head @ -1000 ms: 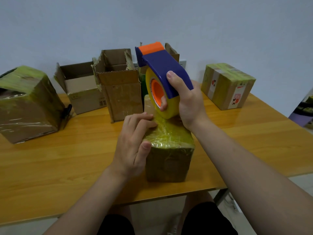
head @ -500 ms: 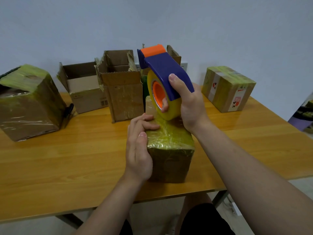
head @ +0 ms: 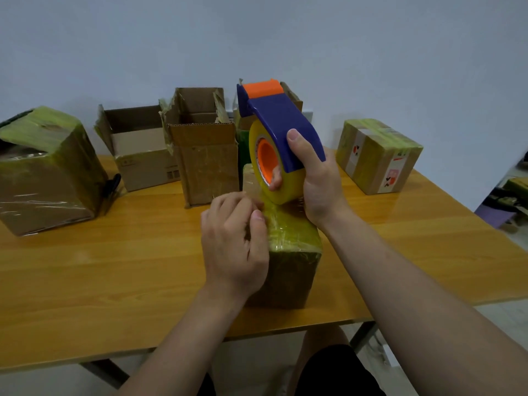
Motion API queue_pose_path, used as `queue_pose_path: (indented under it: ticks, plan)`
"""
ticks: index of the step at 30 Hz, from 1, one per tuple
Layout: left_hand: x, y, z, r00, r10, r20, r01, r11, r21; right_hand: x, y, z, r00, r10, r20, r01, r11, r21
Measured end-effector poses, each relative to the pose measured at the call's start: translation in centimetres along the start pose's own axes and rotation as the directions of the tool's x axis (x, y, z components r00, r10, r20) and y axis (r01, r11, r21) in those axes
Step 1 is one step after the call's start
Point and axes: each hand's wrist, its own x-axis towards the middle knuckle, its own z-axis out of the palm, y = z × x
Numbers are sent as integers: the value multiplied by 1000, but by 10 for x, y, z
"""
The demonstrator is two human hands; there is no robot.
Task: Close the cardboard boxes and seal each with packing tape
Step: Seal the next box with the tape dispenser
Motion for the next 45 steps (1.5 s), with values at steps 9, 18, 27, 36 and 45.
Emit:
queue_pose_path:
  ticks: [9, 18, 27, 36, 45]
  plan:
    - [-3, 11, -2, 840, 499, 214, -490, 866, -98, 2, -1, -3, 999, 40, -14, -40, 999, 29]
    - [4, 35, -6, 896, 272, 350, -269, 961, -57, 6, -2, -10, 996, 91, 6, -91, 994, 58]
    - [-7, 48, 8, 937, 296, 184, -319, 942, 108, 3, 2, -9, 997, 63, 42, -64, 998, 7]
    - [9, 28, -6, 951, 277, 140, -273, 961, -47, -2, -7, -1, 996, 75, -46, -77, 997, -30]
    - [32, -1, -49, 939, 19, 342, 108, 931, -349, -2, -31, 11, 987, 132, -94, -134, 991, -16]
